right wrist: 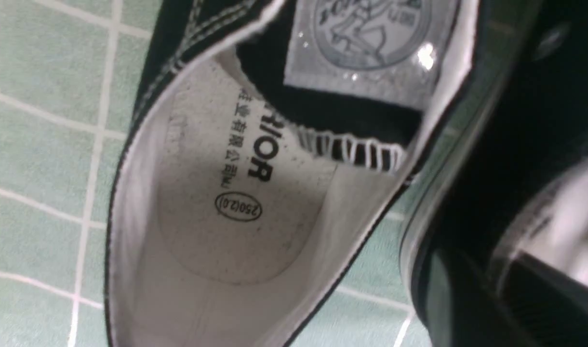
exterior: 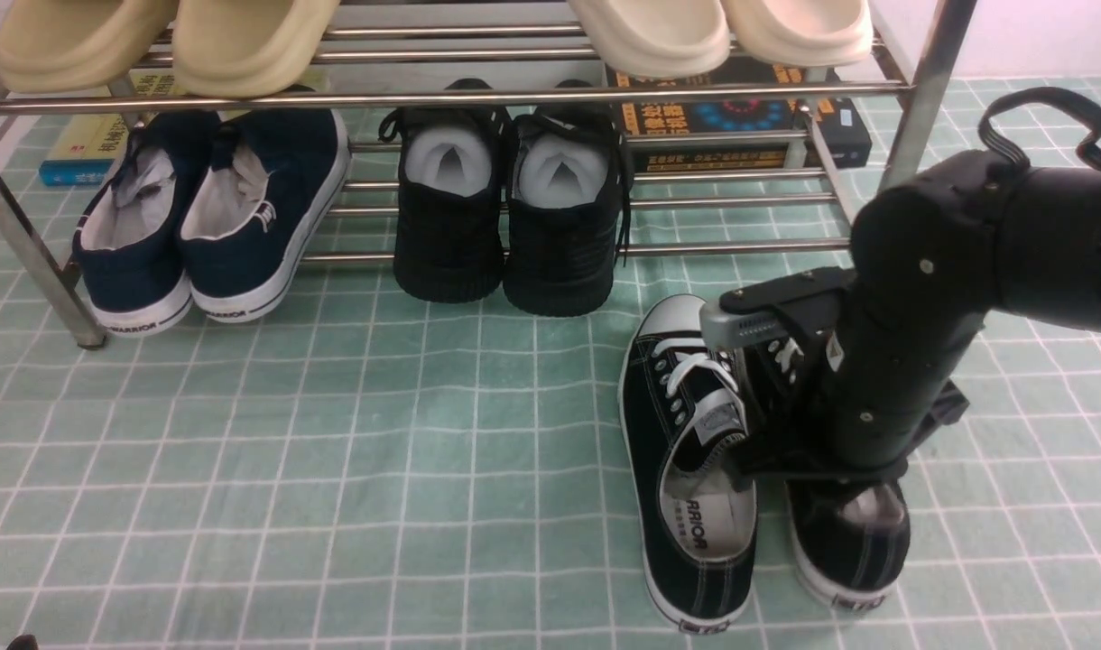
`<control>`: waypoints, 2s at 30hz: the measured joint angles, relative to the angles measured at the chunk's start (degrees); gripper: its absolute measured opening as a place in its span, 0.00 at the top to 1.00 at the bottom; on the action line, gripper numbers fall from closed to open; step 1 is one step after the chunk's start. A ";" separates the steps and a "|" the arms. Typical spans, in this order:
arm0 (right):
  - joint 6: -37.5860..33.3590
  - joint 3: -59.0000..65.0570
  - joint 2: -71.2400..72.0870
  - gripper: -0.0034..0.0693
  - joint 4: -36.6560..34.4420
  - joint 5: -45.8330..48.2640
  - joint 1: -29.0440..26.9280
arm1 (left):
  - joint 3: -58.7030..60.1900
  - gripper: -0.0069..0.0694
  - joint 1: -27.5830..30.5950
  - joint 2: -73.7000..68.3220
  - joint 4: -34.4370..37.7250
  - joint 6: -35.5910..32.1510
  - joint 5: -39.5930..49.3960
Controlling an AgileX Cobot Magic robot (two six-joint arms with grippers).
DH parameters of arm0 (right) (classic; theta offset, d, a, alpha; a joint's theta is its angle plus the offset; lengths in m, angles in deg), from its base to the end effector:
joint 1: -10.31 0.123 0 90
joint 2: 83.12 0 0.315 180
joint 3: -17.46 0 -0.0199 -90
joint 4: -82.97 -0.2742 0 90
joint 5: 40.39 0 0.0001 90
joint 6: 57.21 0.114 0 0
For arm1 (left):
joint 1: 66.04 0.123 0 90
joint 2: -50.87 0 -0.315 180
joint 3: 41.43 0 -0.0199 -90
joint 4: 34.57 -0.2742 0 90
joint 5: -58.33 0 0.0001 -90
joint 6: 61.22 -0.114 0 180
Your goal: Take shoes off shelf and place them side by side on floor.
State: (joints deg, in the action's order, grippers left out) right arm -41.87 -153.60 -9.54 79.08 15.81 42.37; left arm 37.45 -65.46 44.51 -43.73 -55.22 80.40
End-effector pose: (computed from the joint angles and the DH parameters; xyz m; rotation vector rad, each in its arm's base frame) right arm 0.3034 0.1976 0.2131 -0.3895 3.0005 0.1718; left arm 0.0672 0.0075 0.1670 -0.0101 1.8689 0.0930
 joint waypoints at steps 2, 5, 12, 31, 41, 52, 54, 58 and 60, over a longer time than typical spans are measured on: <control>0.07 -0.30 0.06 0.66 -0.11 0.53 0.00 | 0.00 0.59 0.00 0.00 0.00 0.00 0.00; -0.21 -1.87 0.38 0.54 -0.22 2.18 0.00 | 0.00 0.59 0.00 0.00 0.00 0.00 0.00; -5.07 -7.37 6.62 0.60 0.23 12.14 0.00 | 0.00 0.59 0.00 0.00 0.00 0.00 0.00; -5.78 19.28 51.45 0.97 3.89 -5.02 0.00 | 0.00 0.59 0.00 0.00 0.00 0.00 0.00; -5.78 42.75 67.68 0.97 4.31 -34.00 0.00 | 0.00 0.59 0.00 0.00 0.00 0.00 0.00; -5.78 50.35 71.47 0.96 4.75 -42.50 0.00 | 0.00 0.59 0.00 0.00 0.13 0.25 0.00; -5.78 50.35 71.53 0.96 4.75 -41.27 0.00 | 0.00 0.59 0.00 0.00 1.48 1.83 -0.24; -5.78 50.35 71.53 0.95 4.75 -37.34 0.00 | 0.50 0.59 0.00 0.00 14.66 12.76 -3.23; -5.78 50.35 71.53 0.95 4.75 -36.99 0.00 | 0.58 0.59 0.00 0.00 21.40 18.87 -4.71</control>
State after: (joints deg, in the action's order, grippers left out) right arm -47.65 -103.25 61.99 83.83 -21.18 42.37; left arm 38.02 -65.46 44.51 -22.33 -36.35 75.69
